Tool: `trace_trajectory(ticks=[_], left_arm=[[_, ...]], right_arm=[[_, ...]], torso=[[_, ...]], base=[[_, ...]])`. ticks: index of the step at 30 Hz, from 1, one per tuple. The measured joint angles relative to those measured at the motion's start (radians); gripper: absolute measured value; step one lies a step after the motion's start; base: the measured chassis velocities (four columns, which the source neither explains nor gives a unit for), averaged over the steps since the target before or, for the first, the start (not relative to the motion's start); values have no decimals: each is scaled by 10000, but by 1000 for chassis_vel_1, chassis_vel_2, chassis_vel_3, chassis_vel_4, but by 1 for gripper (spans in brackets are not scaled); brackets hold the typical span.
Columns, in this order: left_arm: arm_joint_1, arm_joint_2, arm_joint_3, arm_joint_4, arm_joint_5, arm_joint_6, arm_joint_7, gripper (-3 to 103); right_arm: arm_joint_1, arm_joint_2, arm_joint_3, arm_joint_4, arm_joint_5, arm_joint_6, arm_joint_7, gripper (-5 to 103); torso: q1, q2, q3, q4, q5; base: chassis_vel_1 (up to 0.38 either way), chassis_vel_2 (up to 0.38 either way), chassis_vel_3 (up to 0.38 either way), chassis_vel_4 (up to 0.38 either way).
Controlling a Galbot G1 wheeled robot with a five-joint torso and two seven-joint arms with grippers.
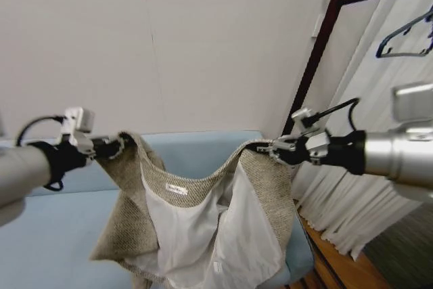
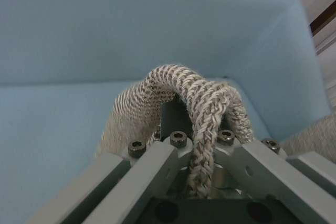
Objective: Pick up the clothes from the sofa and hang them on the clothes hanger.
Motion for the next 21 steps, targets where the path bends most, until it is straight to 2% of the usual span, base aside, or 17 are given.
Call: trace_trajectory(ticks=[1,2,4,7,8,10,12,13,14,16,18,19,21], left_arm=[[253,-251,616,16,877,-2,418,0],[253,-251,616,16,877,-2,418,0],[332,-673,2037,352,3015,-2,1234,0],[8,-1222,4111,2056,6216,-330,2788,0],[8,-1222,4111,2056,6216,-330,2788,0],[-60,-1535,4811,2961,7732,-714,3447,0],[-340,-1905,5513,3852,8667,-1339,3882,0],[-340,-1905,5513,3852,8667,-1339,3882,0],[-459,-2073,5749,4178,9076,-1623,4150,0],[-773,-2454,6208,4811,9759,-2156,4601,0],[-1568,-2903,6949,5539,10253,-2593,4992,0],[-1568,-2903,6949,5539,10253,-2593,4992,0],[-2220,-3223,7497,6180,10698,-2905,5216,0]], right_arm=[[-213,217,-291,-54,-516,71,73,1],[-213,217,-291,-54,-516,71,73,1],[-940,680,-706,-261,-1699,325,38,1],[-1311,1474,-1623,-1010,-3593,651,-275,1],[-1311,1474,-1623,-1010,-3593,651,-275,1],[-880,2187,-2743,-1803,-4648,1053,-498,1],[-538,3015,-3753,-2675,-5605,1531,-703,1],[-538,3015,-3753,-2675,-5605,1531,-703,1],[-496,3379,-4042,-3033,-5899,1664,-835,1],[-480,4039,-4502,-3661,-6502,1993,-1150,1],[-698,4588,-4757,-4311,-7116,2338,-1307,1],[-698,4588,-4757,-4311,-7116,2338,-1307,1],[-893,4950,-4848,-4854,-7761,2614,-1459,1]], torso=[[-1,0,0,3,0],[-1,0,0,3,0],[-1,0,-1,-2,-3],[-1,0,-1,-18,-3],[-1,0,-1,-18,-3],[0,-2,0,-10,-2],[0,-1,1,0,-3],[0,-1,1,0,-3],[1,-1,2,0,-11],[0,-1,0,6,4],[0,-1,0,-4,-11],[0,-1,0,-4,-11],[-2,-1,-2,-11,3]], base=[[0,0,0,0],[0,0,0,0],[0,0,0,0],[0,0,0,0],[0,0,0,0],[0,0,0,0],[0,0,0,0],[0,0,0,0],[0,0,0,0],[0,0,0,0],[0,0,0,0],[0,0,0,0],[0,0,0,0]])
